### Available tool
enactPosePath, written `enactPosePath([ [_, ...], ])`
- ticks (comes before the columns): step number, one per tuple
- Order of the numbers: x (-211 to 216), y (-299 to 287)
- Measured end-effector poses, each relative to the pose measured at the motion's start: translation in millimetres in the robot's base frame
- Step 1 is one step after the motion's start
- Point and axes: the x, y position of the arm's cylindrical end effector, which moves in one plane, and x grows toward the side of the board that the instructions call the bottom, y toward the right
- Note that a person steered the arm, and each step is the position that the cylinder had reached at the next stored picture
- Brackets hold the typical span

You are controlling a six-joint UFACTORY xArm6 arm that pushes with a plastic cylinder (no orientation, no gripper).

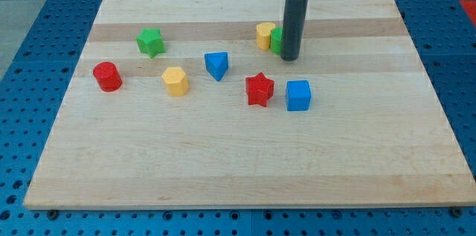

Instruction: Slide the green star towards the blue triangle

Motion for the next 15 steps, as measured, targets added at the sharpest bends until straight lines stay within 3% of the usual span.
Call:
enactPosePath([
  [4,10,6],
  [5,31,51],
  [6,89,104],
  [7,196,80],
  [8,247,-21],
  [9,218,-145],
  [10,161,-216],
  [12,123,-263],
  [14,43,-246],
  [15,20,-287],
])
